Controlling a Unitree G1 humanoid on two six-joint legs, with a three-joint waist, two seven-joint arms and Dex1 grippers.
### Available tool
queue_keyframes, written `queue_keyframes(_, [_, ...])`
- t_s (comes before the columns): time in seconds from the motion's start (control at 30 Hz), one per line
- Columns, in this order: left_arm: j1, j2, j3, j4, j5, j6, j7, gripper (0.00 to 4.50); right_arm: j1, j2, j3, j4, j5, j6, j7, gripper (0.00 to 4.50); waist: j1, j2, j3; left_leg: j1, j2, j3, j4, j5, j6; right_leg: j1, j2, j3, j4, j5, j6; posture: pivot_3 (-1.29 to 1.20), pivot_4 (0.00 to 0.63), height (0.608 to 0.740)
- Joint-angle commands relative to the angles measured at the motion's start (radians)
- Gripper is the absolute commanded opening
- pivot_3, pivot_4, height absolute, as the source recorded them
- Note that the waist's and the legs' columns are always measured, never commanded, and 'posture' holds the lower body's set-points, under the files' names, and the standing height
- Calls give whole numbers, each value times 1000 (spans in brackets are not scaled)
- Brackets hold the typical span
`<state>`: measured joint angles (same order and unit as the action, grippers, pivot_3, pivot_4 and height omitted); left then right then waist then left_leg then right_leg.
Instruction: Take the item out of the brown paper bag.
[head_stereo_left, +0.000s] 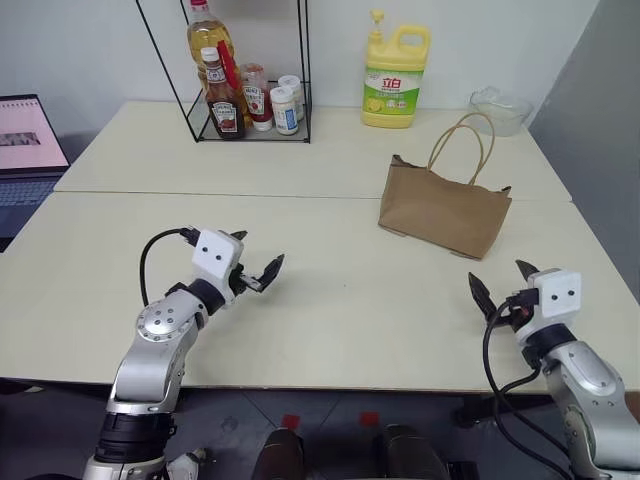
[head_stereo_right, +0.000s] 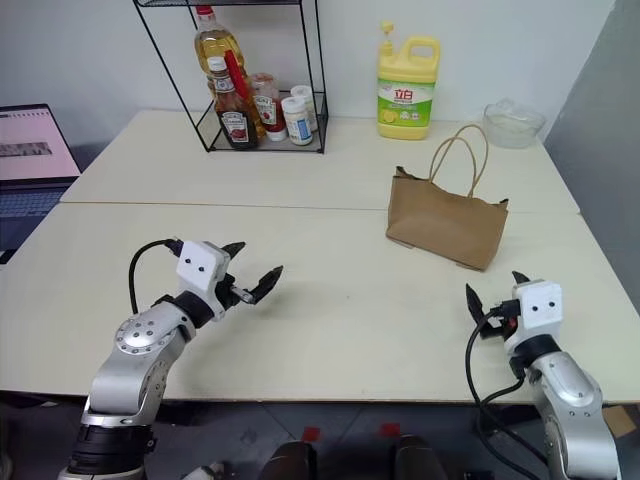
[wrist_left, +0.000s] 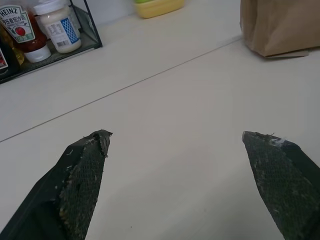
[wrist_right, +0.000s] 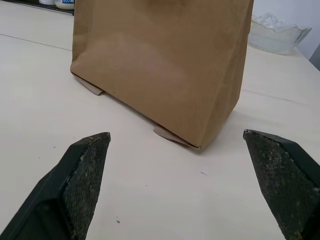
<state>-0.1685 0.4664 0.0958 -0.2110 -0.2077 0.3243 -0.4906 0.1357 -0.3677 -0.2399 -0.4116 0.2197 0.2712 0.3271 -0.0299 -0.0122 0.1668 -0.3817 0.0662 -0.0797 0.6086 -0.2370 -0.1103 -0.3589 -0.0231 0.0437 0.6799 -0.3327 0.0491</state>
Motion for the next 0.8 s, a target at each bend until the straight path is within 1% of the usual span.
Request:
queue_keyframes(0.03, [1,-3,31,-55,-38,-1,-5,4500,-12,-7,-11,-16,8,-19,7,4479,0,0,0,0,0,0,0,0,0,0,0,0,0,0,0,0,150,740])
queue_keyframes(0.27, [3,9,23,-65,-36,17,-6,4500,-13,1,-5,-15,5,-25,1,4479,0,0,0,0,0,0,0,0,0,0,0,0,0,0,0,0,150,740])
queue_keyframes(0.57, [-32,26,17,-52,-31,25,-18,4500,-7,4,-10,-29,4,-20,-10,4479,0,0,0,0,0,0,0,0,0,0,0,0,0,0,0,0,150,740])
queue_keyframes(0.67, [-59,62,-5,-39,-22,24,-61,4500,-3,4,-11,-38,1,-17,-14,4479,0,0,0,0,0,0,0,0,0,0,0,0,0,0,0,0,150,740])
queue_keyframes(0.8, [-125,81,13,-31,-97,37,-135,4500,13,7,-12,-60,1,-16,-20,4479,0,0,0,0,0,0,0,0,0,0,0,0,0,0,0,0,150,740])
